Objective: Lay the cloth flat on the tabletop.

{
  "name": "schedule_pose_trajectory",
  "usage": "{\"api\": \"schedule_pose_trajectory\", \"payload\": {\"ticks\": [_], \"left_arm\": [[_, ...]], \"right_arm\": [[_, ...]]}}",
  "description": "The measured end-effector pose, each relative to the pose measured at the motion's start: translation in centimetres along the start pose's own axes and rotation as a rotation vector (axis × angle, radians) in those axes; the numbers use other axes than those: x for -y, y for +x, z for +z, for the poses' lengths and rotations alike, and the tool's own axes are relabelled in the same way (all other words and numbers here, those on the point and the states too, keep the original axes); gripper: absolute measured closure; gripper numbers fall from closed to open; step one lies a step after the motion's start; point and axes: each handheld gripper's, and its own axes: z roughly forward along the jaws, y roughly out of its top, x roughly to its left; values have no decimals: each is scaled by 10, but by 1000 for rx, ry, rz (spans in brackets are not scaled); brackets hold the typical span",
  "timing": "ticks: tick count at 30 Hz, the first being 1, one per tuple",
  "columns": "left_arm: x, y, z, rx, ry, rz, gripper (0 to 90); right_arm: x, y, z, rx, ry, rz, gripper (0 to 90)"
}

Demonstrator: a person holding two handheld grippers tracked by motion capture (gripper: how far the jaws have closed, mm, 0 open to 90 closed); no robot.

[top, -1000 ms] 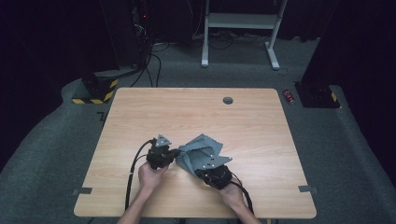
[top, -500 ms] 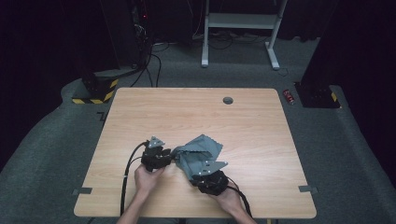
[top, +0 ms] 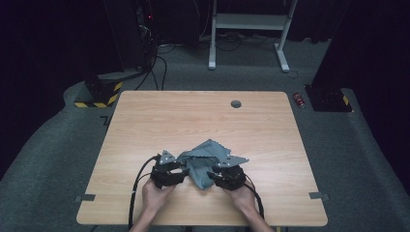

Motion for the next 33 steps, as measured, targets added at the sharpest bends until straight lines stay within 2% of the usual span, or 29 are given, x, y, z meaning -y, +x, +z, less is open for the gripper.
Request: {"api": "schedule_pose_trajectory", "payload": {"ticks": [2,3,5,6,7,8,9,10,11,12,15,17,18,19,20,21,23,24,25,26,27,29,30,31,32,33], "left_arm": [[-2,-2,6,7,11,-3,499],[-4,-4,9,8,18,-8,534],[-6,-5,15,-8,38,8,561],[-6,-7,17,-4,43,6,679],[-6,-8,19,-2,52,18,679],[-5,-10,21,-3,69,41,791],[-5,-10,21,-3,69,41,840],[-4,-11,21,-4,79,66,889],[-2,-12,20,1,76,74,889],[1,-12,16,10,78,83,898],[10,-10,7,15,84,97,899],[15,-10,3,18,88,92,899],[22,-9,-3,21,103,101,898],[22,-9,-3,21,103,101,895],[27,-8,-8,31,112,97,889],[28,-8,-11,31,109,90,873],[28,-8,-14,26,95,92,768],[24,-9,-20,27,61,90,724],[24,-9,-20,27,61,90,694],[16,-11,-25,22,30,99,655],[16,-11,-25,22,30,99,630],[2,-16,-27,4,-6,121,572],[-11,-18,-25,-10,-21,138,543],[-11,-18,-25,-10,-21,138,518],[-28,-19,-18,-13,-29,143,496],[-28,-19,-18,-13,-29,143,481]], "right_arm": [[0,-6,6,17,16,24,675],[0,-9,12,34,36,34,692],[1,-10,14,38,46,35,703],[2,-10,20,44,76,27,730],[2,-10,20,44,76,27,730],[3,-10,22,50,86,8,768],[3,-10,22,50,86,8,768],[3,-11,22,47,89,4,825],[3,-11,22,47,89,4,825],[3,-12,22,55,91,-4,874],[2,-13,21,72,98,-16,896],[2,-13,21,75,100,-16,895],[1,-15,18,81,92,-15,887],[1,-15,18,81,92,-15,887],[1,-18,14,86,69,5,842],[1,-18,13,87,69,21,820],[0,-20,12,91,61,26,802],[0,-24,10,103,54,42,767],[-1,-25,10,112,50,42,759],[-1,-26,9,120,48,49,750],[-1,-26,9,120,48,49,750],[-4,-30,8,153,36,75,729],[-4,-31,7,157,30,78,719],[-4,-31,7,157,30,78,719],[-5,-34,6,172,18,97,690],[-5,-34,6,174,18,106,685]]}}
